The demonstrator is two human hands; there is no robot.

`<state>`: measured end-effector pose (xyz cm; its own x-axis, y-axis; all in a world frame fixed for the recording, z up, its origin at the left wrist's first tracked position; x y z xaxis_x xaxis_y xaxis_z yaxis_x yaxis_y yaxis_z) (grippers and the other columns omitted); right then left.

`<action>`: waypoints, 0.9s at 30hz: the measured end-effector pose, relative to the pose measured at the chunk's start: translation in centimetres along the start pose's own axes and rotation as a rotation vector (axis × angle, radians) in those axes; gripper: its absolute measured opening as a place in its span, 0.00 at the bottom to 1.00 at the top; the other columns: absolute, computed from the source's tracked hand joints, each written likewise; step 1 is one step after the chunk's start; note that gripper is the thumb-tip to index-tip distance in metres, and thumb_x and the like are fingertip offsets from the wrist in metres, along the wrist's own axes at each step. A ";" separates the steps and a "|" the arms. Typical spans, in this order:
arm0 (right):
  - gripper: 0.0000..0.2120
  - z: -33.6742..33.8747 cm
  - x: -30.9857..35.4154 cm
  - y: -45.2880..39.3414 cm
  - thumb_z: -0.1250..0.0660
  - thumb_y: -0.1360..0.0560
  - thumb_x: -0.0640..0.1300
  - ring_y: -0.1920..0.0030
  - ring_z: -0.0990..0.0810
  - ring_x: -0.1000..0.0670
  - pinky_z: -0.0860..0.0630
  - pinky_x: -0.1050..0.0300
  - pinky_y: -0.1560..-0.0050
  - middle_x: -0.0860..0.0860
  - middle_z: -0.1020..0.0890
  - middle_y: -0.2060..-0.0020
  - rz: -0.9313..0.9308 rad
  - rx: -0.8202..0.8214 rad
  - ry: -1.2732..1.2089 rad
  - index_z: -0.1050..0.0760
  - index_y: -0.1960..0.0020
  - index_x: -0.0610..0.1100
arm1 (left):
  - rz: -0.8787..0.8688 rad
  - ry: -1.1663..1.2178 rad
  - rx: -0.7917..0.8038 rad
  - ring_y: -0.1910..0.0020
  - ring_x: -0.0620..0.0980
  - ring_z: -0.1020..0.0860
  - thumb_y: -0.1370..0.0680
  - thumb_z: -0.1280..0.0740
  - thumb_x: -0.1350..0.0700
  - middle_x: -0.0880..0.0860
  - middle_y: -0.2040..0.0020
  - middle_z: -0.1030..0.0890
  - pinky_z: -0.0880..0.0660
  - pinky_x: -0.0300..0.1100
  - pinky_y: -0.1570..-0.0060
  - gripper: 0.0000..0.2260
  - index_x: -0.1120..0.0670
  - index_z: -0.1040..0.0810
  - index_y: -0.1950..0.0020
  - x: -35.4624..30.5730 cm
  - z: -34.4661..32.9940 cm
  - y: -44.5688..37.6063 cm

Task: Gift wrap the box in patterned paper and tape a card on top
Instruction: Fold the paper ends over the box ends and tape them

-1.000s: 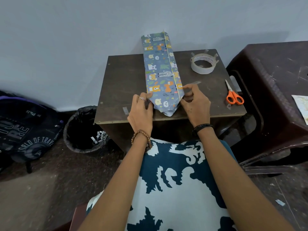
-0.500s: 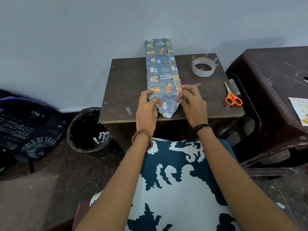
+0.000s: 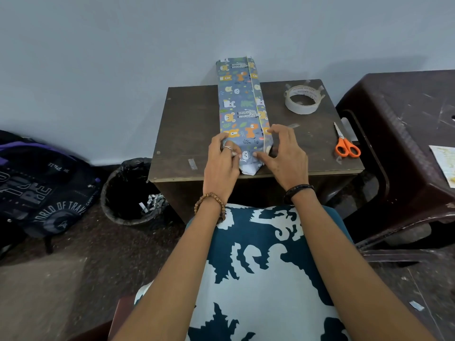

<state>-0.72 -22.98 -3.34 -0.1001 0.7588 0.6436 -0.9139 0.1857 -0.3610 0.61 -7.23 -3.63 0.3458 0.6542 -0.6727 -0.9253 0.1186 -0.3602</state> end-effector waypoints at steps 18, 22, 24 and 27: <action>0.13 0.0 0.2 -0.9 0.26 0.33 0.49 0.67 0.24 0.47 0.29 0.58 0.69 0.47 0.22 0.59 0.076 -0.158 0.124 0.23 0.55 0.42 | -0.121 -0.078 -0.189 0.55 0.45 0.28 0.30 0.35 0.72 0.52 0.56 0.23 0.26 0.43 0.63 0.08 0.59 0.24 0.61 0.3 1.0 -0.9; 0.12 0.0 0.0 -0.8 0.27 0.31 0.48 0.65 0.24 0.48 0.30 0.58 0.67 0.49 0.22 0.56 0.065 -0.116 0.104 0.22 0.51 0.44 | -0.136 -0.057 -0.117 0.48 0.45 0.28 0.27 0.36 0.71 0.52 0.50 0.24 0.27 0.38 0.55 0.08 0.59 0.23 0.56 0.4 1.1 -0.6; 0.12 0.0 -0.1 -0.7 0.28 0.30 0.47 0.64 0.23 0.48 0.30 0.59 0.65 0.50 0.22 0.54 0.065 -0.094 0.081 0.23 0.49 0.44 | -0.133 -0.032 -0.006 0.39 0.47 0.30 0.29 0.39 0.72 0.54 0.41 0.27 0.30 0.34 0.48 0.13 0.58 0.22 0.52 0.6 0.7 -0.4; 0.13 0.0 -0.3 -0.7 0.29 0.29 0.44 0.60 0.20 0.47 0.28 0.58 0.62 0.50 0.21 0.48 0.059 -0.067 0.049 0.23 0.45 0.45 | -0.125 -0.044 0.199 0.29 0.49 0.40 0.31 0.38 0.71 0.53 0.30 0.38 0.33 0.33 0.45 0.17 0.57 0.24 0.45 0.7 -0.6 0.2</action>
<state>-0.09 -23.34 -3.28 -0.1325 0.7990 0.5866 -0.8782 0.1798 -0.4433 0.75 -7.22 -4.55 0.4561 0.6569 -0.6005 -0.8899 0.3423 -0.3015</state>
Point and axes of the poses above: each hand's wrist, its own y-axis away from the middle knuckle, its own z-axis out of the back of the hand, x = y × z, the point moved 8 cm from there along -y, towards the middle knuckle
